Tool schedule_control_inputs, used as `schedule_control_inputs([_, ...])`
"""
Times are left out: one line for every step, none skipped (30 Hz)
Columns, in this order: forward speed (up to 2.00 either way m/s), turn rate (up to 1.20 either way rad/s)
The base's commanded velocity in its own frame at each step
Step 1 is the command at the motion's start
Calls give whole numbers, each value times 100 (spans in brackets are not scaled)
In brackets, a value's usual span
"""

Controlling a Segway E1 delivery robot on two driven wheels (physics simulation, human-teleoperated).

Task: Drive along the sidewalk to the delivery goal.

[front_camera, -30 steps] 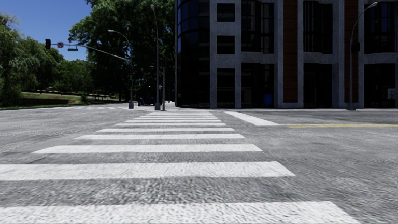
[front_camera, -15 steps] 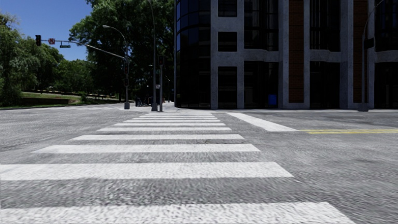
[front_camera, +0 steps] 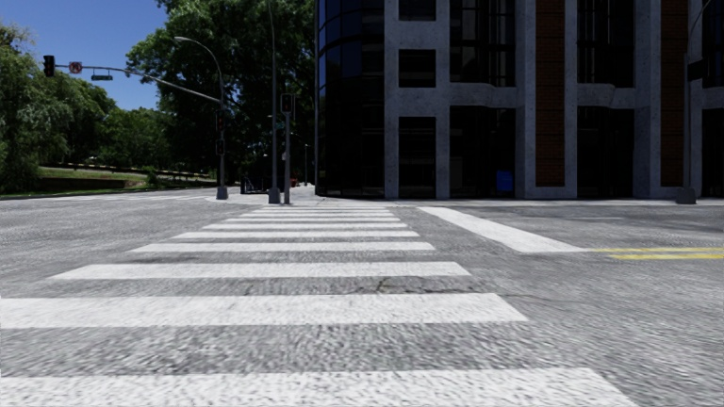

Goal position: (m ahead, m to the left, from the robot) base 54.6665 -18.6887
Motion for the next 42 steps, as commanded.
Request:
schedule_control_inputs([200, 0])
schedule_control_inputs([200, 0])
schedule_control_inputs([200, 0])
schedule_control_inputs([200, 0])
schedule_control_inputs([200, 0])
schedule_control_inputs([200, 0])
schedule_control_inputs([200, 0])
schedule_control_inputs([200, 0])
schedule_control_inputs([200, 0])
schedule_control_inputs([200, 0])
schedule_control_inputs([200, 0])
schedule_control_inputs([200, 0])
schedule_control_inputs([200, 0])
schedule_control_inputs([200, 0])
schedule_control_inputs([200, 0])
schedule_control_inputs([200, 0])
schedule_control_inputs([200, 0])
schedule_control_inputs([200, 0])
schedule_control_inputs([200, 0])
schedule_control_inputs([200, 0])
schedule_control_inputs([200, 0])
schedule_control_inputs([200, 0])
schedule_control_inputs([200, 0])
schedule_control_inputs([200, 0])
schedule_control_inputs([200, 0])
schedule_control_inputs([200, 0])
schedule_control_inputs([200, 0])
schedule_control_inputs([200, 0])
schedule_control_inputs([200, 0])
schedule_control_inputs([200, 0])
schedule_control_inputs([200, 0])
schedule_control_inputs([200, 0])
schedule_control_inputs([200, 0])
schedule_control_inputs([200, 0])
schedule_control_inputs([200, 0])
schedule_control_inputs([200, 0])
schedule_control_inputs([200, 0])
schedule_control_inputs([200, 0])
schedule_control_inputs([200, 0])
schedule_control_inputs([200, 0])
schedule_control_inputs([200, 0])
schedule_control_inputs([200, 0])
